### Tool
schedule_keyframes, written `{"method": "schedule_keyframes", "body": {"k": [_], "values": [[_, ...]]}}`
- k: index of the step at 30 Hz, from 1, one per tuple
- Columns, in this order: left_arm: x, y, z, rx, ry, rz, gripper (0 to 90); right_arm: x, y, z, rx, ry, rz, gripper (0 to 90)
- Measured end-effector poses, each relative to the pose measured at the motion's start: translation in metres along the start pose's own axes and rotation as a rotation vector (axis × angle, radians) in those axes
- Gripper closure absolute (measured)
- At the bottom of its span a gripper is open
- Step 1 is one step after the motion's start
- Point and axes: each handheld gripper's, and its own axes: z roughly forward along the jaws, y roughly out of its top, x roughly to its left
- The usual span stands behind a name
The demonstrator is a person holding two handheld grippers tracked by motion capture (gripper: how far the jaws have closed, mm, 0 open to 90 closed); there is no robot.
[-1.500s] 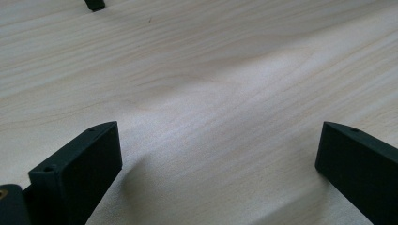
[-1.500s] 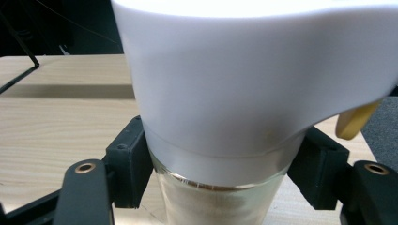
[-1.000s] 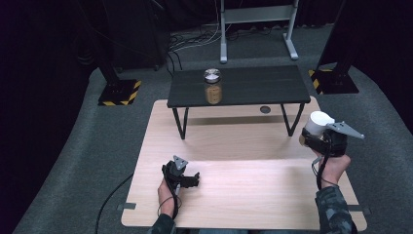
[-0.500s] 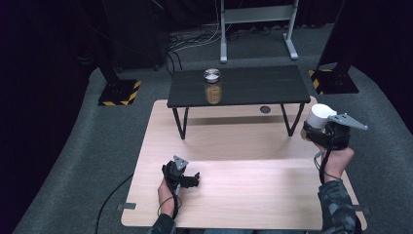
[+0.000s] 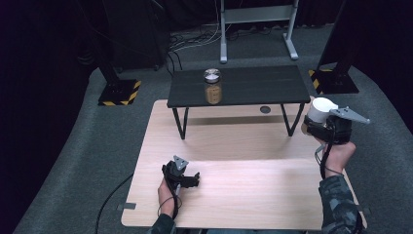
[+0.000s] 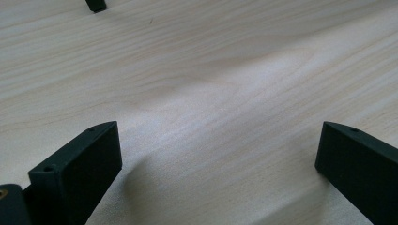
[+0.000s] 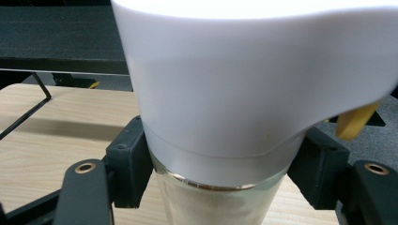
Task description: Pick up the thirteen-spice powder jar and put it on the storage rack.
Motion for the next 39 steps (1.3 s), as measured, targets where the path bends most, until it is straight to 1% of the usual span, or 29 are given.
{"method": "schedule_keyframes", "body": {"k": [5, 8, 10, 14, 16, 25, 36, 39], "values": [[0.000, 0.000, 0.000, -0.002, 0.000, 0.003, 0.3, -0.002, 0.002, 0.000, -0.013, 0.006, 0.001, 30.6], [0.000, 0.000, 0.000, -0.002, 0.000, 0.004, 0.4, -0.003, 0.007, -0.001, -0.010, 0.008, -0.015, 30.5], [0.000, 0.000, 0.000, -0.003, 0.000, 0.004, 0.4, -0.004, 0.009, -0.002, -0.011, 0.009, -0.018, 30.5], [-0.001, 0.000, 0.000, -0.003, 0.001, 0.005, 0.4, -0.010, 0.013, -0.004, -0.019, 0.024, 0.003, 30.5], [-0.001, 0.000, 0.000, -0.003, 0.001, 0.005, 0.4, -0.011, 0.016, -0.004, -0.017, 0.028, 0.003, 30.5], [-0.001, 0.000, 0.000, -0.004, 0.002, 0.010, 0.4, -0.011, 0.027, -0.003, -0.007, 0.030, -0.020, 30.5], [-0.001, 0.000, 0.000, -0.004, 0.001, 0.010, 0.4, -0.013, 0.032, 0.002, -0.007, 0.047, -0.020, 30.4], [-0.001, 0.000, 0.000, -0.004, 0.001, 0.010, 0.4, -0.013, 0.037, 0.002, -0.003, 0.047, -0.026, 30.4]]}}
